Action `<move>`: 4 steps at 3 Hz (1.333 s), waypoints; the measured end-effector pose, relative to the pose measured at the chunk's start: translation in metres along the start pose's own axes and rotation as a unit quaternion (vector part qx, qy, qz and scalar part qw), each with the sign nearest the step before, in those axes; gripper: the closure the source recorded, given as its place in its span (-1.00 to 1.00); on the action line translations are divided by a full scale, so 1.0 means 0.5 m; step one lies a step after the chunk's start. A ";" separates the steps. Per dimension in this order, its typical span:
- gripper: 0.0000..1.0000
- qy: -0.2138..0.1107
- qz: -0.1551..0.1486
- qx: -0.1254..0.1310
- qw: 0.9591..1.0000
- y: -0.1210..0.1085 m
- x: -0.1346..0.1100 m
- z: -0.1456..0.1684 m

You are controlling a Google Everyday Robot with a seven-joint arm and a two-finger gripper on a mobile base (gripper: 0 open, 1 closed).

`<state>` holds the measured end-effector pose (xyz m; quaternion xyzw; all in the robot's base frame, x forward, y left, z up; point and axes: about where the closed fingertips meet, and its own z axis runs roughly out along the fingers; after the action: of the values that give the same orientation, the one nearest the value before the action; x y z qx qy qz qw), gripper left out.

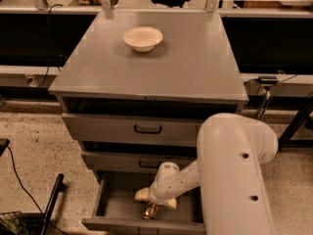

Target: Pick orange can from bottom drawer and place on counter

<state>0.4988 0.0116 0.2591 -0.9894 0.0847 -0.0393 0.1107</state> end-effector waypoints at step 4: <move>-0.18 -0.039 -0.003 0.005 0.999 0.011 0.018 0.277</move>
Offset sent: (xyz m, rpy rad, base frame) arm 0.0447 0.0136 -0.1297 0.0114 0.0553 0.0244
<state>0.5202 0.0343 0.1237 -0.9900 0.0772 -0.0010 0.1184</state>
